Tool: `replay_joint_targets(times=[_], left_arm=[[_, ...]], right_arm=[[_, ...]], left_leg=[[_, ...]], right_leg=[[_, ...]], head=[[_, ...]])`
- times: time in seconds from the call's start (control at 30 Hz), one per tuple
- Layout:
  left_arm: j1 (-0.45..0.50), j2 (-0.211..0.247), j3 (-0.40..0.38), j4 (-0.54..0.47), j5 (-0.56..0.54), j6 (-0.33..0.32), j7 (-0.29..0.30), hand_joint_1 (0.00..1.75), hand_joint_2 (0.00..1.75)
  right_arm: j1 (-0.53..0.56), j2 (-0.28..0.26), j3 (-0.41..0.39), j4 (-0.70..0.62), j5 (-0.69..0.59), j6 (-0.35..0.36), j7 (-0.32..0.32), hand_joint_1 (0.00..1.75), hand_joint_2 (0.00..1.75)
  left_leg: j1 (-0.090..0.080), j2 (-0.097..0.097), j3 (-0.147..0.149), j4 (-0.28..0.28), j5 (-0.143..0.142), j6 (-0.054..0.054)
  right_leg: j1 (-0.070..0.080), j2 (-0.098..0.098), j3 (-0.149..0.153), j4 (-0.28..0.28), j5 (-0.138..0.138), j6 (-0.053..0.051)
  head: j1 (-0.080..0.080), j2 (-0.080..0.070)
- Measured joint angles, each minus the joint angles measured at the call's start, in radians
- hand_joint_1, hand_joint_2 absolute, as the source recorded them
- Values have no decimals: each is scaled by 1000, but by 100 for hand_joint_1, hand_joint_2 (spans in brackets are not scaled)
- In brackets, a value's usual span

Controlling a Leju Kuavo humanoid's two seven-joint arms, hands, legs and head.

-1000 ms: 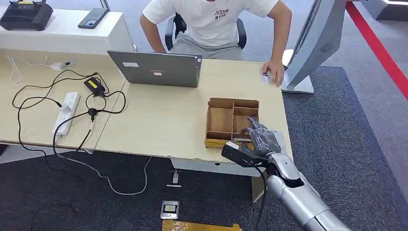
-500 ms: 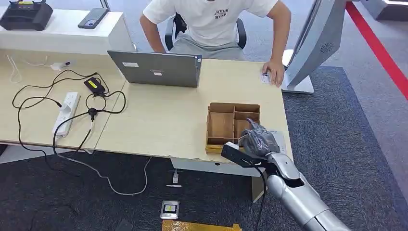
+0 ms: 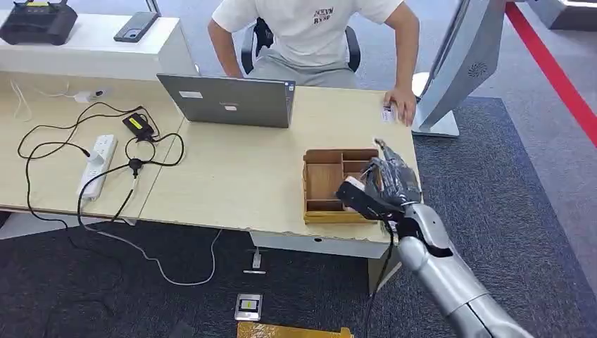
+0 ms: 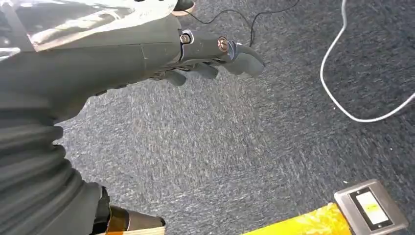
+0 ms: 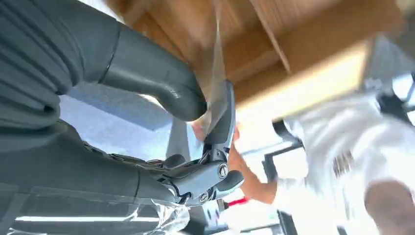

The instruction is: Pass the card to the sensor for recognition and then transmit it.

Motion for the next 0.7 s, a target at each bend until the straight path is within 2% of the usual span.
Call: replay_joint_targets(times=[0.17,0.37,0.5,0.6,0.7], left_arm=[[-4,0,0,0,-10,0,0,0,175],[-12,-1,-1,0,-30,-4,1,0,175],[-31,-1,-5,0,-62,-26,11,0,175],[-50,0,-13,0,-93,-43,27,0,175],[-70,0,-23,0,-114,-47,39,0,175]], right_arm=[[-74,-14,-56,-32,-7,4,-11,175,175],[-113,-19,-94,-46,7,6,-34,175,175],[-186,-11,-104,-13,5,55,-96,175,175],[-281,15,-102,80,9,52,-180,175,175],[-376,48,-97,177,13,50,-213,175,175]], left_leg=[[0,0,0,0,0,0],[0,0,0,0,0,0],[0,0,-1,0,0,0],[0,0,-2,0,1,-1],[0,-1,-2,0,2,0]], right_leg=[[0,0,0,0,0,0],[0,0,0,0,0,0],[0,0,0,0,0,0],[0,0,-1,1,1,0],[0,0,-1,1,1,0]], head=[[0,0],[-1,0],[0,0],[0,0],[0,0]])
